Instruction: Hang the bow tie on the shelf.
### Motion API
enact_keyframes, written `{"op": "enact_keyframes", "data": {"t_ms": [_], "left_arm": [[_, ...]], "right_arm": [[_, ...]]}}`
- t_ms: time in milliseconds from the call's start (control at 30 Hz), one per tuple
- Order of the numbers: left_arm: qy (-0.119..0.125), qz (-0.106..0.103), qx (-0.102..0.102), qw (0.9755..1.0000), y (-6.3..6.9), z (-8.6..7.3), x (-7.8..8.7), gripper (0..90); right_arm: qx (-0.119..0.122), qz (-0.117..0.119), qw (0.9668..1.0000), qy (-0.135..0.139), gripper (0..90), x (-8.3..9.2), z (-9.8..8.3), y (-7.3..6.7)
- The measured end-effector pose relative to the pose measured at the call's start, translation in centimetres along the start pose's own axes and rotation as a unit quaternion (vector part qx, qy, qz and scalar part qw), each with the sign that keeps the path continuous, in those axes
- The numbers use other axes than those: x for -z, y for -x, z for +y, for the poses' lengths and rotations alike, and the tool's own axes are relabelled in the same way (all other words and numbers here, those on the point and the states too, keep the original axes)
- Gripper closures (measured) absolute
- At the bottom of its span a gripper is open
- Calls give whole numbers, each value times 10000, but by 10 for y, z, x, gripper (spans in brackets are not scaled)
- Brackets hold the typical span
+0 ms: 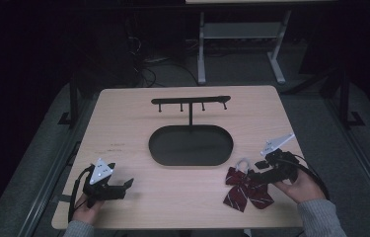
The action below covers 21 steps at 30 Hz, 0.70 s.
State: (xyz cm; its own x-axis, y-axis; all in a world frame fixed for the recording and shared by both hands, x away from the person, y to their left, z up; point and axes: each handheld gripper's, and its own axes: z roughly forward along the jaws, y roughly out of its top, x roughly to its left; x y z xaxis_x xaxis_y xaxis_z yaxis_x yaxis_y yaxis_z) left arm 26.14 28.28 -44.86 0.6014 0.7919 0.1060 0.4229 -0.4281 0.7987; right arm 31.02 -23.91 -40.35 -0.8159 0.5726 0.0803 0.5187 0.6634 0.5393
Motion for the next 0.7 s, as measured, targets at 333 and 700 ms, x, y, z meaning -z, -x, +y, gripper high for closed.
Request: {"op": "enact_keyframes", "data": {"t_ms": [333,700], "left_arm": [[-61,-21,-109,9999,1,2,-2,133],[-64,-55,-168,9998,3,2,-3,133]], "right_arm": [[12,26,9997,-258,542,-15,20,17],[-265,-14,9972,-698,578,-40,32,38]]}}
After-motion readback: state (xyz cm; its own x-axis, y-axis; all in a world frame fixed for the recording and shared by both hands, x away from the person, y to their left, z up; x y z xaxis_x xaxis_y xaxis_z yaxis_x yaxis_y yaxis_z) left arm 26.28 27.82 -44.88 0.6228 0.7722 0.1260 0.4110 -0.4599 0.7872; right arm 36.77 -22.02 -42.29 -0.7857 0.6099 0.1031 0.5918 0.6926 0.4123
